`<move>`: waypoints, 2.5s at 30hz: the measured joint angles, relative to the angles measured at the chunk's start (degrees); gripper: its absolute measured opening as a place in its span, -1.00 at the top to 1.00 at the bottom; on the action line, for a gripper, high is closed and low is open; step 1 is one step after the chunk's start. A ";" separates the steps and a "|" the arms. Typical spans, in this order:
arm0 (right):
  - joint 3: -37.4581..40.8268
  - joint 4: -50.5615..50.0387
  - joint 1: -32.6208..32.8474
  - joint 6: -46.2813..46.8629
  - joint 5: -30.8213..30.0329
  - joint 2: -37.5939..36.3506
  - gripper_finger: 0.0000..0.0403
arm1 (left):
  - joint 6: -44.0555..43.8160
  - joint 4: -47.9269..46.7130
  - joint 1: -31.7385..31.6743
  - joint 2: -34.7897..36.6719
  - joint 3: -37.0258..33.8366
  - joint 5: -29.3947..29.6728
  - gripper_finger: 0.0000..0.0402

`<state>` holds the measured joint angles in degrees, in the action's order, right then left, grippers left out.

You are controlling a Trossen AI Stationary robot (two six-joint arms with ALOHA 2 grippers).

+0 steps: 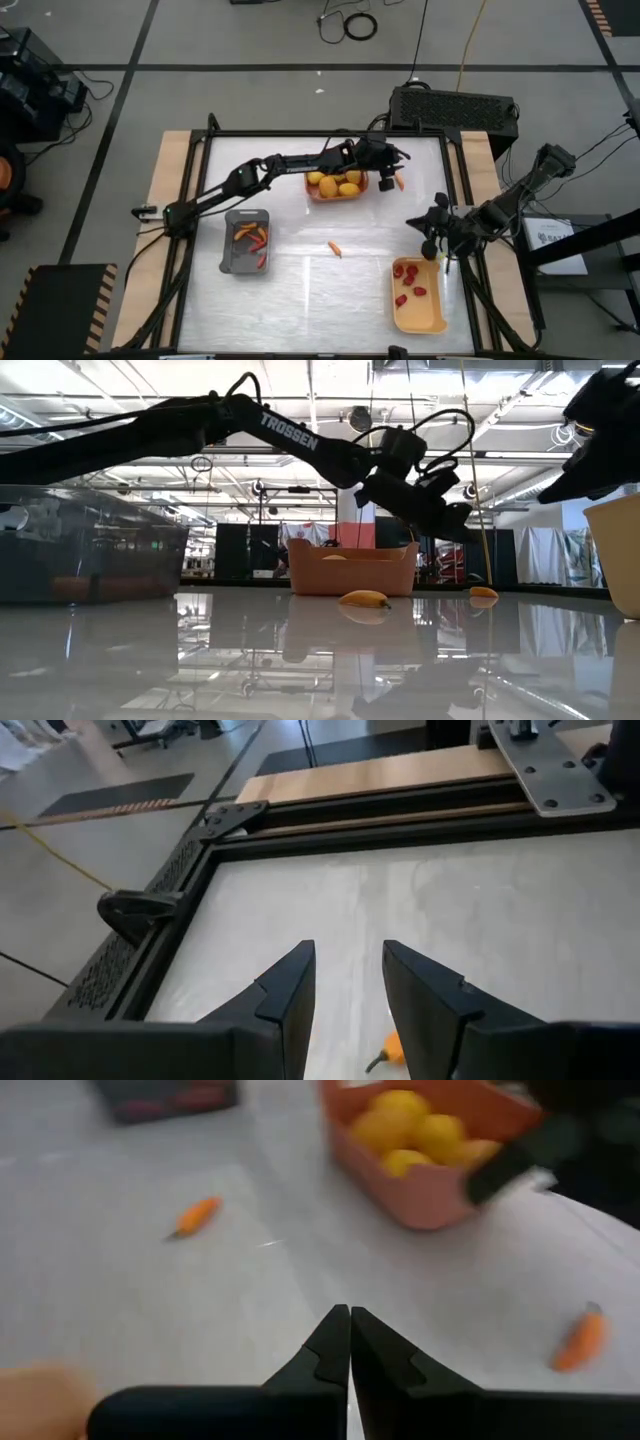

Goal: Sort produce into baskets
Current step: Put the yellow chili pepper into the black bin

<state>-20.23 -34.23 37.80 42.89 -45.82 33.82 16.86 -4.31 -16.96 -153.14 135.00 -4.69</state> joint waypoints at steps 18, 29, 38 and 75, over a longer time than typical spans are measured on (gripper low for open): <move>-3.50 -2.78 -40.76 -2.15 14.95 1.04 1.00 | -4.42 -15.55 -1.84 5.01 0.08 0.11 0.36; -3.50 10.40 -64.79 -21.73 29.60 14.27 0.99 | -6.62 -28.63 -3.75 16.19 0.09 -8.96 0.36; -3.50 16.97 -71.94 -27.76 34.33 26.28 0.47 | -8.00 -48.09 -4.30 21.51 -0.02 -8.34 0.36; -3.37 22.12 -69.48 -33.32 39.56 41.34 0.80 | -24.14 -78.36 9.68 40.43 -0.83 26.95 0.37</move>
<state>-23.60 -12.11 -31.69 9.58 -6.26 75.16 -7.28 -82.67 -7.27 -112.71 134.17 22.26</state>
